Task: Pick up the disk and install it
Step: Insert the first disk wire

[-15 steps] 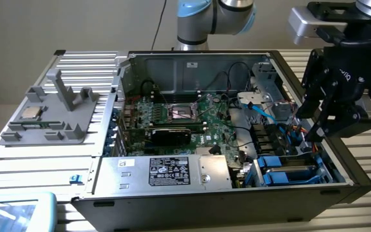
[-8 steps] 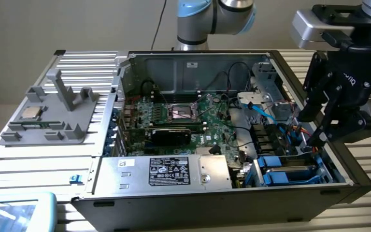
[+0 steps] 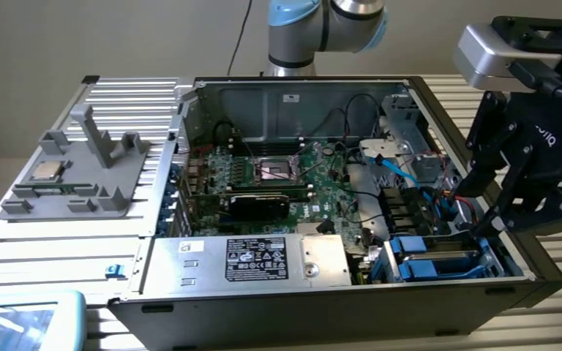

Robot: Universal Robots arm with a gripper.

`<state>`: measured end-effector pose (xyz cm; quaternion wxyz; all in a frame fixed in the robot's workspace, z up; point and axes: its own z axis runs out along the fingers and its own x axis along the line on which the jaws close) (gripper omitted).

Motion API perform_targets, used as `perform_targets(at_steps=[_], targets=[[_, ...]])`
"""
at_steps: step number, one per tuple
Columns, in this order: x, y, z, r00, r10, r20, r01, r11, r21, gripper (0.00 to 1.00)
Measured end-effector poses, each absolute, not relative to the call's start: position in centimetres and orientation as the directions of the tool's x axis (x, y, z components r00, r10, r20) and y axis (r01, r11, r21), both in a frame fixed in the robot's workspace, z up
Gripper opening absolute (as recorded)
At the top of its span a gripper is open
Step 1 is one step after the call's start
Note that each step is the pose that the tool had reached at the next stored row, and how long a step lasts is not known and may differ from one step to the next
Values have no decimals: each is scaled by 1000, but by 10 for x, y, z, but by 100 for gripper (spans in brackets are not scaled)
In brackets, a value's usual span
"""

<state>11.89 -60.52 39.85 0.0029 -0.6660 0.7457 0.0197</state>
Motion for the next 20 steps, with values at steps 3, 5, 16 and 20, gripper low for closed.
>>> perform_targets(at_steps=[3,5,16,20], targets=[[121,-605,398,-93,-995,-40,-995,92,28,52],[123,-605,398,-73,-996,-44,-997,72,28,52],[126,-605,398,22,-998,-61,-999,-24,26,52],[128,-605,398,53,-996,-65,-998,-55,25,52]])
